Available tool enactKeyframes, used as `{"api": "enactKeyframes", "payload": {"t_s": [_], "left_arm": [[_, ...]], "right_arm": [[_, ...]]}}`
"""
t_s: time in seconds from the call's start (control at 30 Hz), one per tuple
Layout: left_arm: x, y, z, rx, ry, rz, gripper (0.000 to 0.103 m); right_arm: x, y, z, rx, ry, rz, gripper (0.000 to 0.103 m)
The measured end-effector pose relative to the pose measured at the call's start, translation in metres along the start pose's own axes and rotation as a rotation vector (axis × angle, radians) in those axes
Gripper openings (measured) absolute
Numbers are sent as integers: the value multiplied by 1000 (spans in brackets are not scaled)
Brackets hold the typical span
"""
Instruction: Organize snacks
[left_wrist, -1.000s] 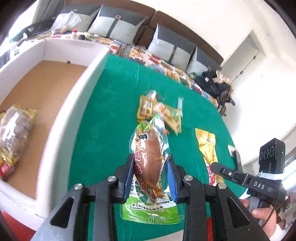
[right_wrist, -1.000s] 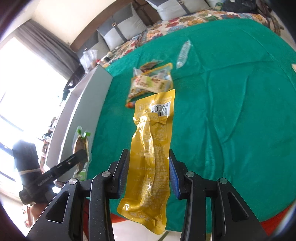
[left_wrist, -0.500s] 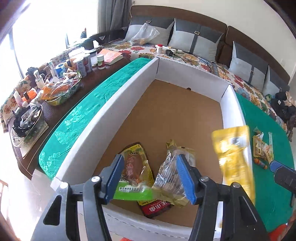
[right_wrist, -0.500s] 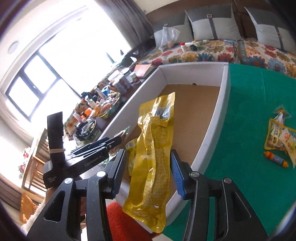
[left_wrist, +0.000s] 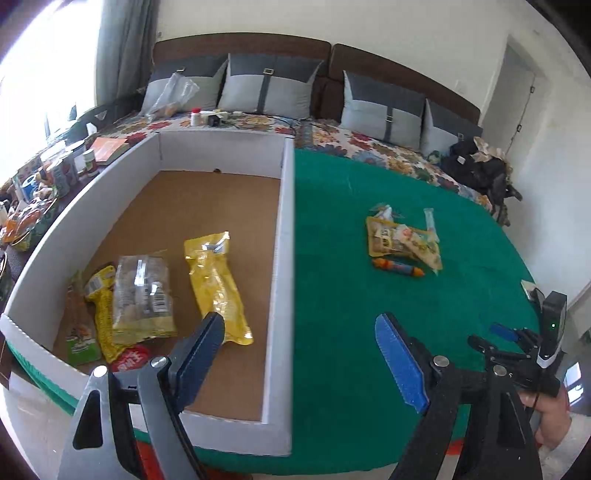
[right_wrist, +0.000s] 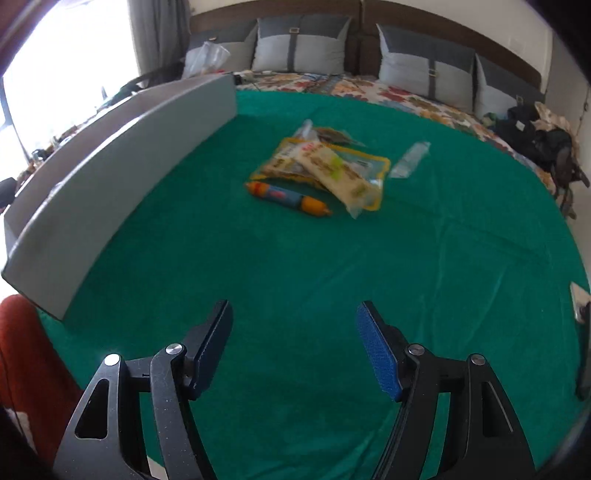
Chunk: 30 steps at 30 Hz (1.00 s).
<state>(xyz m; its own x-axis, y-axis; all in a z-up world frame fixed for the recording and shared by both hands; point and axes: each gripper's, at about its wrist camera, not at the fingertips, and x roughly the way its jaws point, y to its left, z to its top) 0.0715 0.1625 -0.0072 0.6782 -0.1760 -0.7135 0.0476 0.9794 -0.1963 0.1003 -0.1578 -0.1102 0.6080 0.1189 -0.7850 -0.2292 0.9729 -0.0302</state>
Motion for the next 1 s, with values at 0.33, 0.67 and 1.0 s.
{"api": "enactKeyframes", "payload": {"t_s": [0.33,0.67,1.0], "left_arm": [[121,-122,-33,169,191,30,89],[178,-111,-20,119,160,134,96],[185,-111,-23,117,145,141,103]], "right_arm": [[-21,-93,-28,163,-88,-162,74],[8,-103,-27,162,-32,-114,77],[10,-104,-29,172,-23,-112,84]]}}
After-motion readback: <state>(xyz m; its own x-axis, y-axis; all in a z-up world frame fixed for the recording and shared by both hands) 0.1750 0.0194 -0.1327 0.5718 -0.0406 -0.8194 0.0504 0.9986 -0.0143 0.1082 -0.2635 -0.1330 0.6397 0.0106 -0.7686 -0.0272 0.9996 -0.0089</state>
